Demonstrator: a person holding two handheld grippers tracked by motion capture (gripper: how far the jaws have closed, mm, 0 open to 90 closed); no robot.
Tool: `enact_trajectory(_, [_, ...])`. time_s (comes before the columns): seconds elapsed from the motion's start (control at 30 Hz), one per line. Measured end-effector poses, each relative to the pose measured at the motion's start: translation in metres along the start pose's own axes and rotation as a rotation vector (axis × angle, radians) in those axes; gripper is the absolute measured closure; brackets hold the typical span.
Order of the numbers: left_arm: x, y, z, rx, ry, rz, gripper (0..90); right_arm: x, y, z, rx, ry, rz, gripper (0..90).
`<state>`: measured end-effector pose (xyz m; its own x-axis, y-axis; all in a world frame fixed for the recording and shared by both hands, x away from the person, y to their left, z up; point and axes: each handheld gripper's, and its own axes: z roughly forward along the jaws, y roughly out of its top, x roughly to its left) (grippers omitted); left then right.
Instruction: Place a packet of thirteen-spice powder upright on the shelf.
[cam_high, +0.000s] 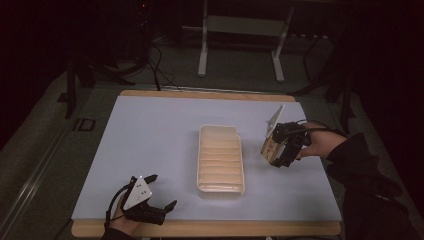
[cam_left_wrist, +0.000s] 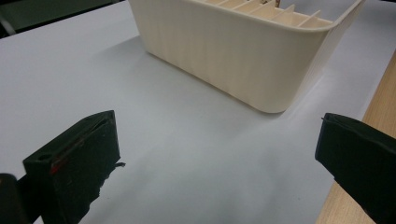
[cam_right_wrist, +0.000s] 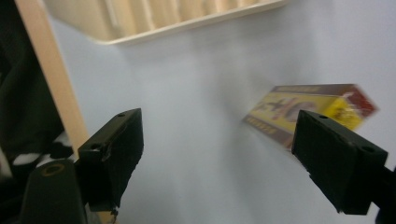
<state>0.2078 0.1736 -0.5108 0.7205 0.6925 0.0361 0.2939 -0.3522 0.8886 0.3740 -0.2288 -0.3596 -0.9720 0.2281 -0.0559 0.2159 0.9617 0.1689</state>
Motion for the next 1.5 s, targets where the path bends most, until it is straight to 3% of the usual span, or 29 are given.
enact_trajectory(0.17, [0.0, 0.0, 0.0, 0.0, 0.0, 0.002, 0.0, -0.021, -0.002, -0.008, -0.035, -0.034, 0.105, 19.5])
enact_trajectory(0.33, [0.0, 0.0, 0.0, 0.002, -0.002, 0.002, 0.0, -0.038, -0.005, -0.009, -0.05, -0.061, 0.175, 19.5])
enact_trajectory(0.57, [0.001, 0.0, 0.0, 0.003, -0.003, 0.002, 0.0, -0.059, -0.008, 0.007, -0.041, -0.073, 0.325, 22.0])
enact_trajectory(0.9, [0.001, 0.0, 0.001, 0.006, -0.007, 0.003, 0.0, -0.072, -0.008, 0.028, -0.026, -0.05, 0.461, 30.3])
enact_trajectory(1.03, [0.001, 0.0, 0.0, 0.005, -0.006, 0.002, 0.0, -0.075, -0.006, 0.04, 0.019, -0.048, 0.49, 36.2])
enact_trajectory(1.23, [0.001, -0.001, 0.001, 0.005, -0.008, 0.002, 0.0, -0.077, -0.005, 0.054, 0.066, -0.006, 0.52, 46.6])
enact_trajectory(1.5, [0.001, -0.001, 0.001, 0.006, -0.007, 0.003, 0.0, -0.079, -0.004, 0.062, 0.116, -0.003, 0.537, 56.8])
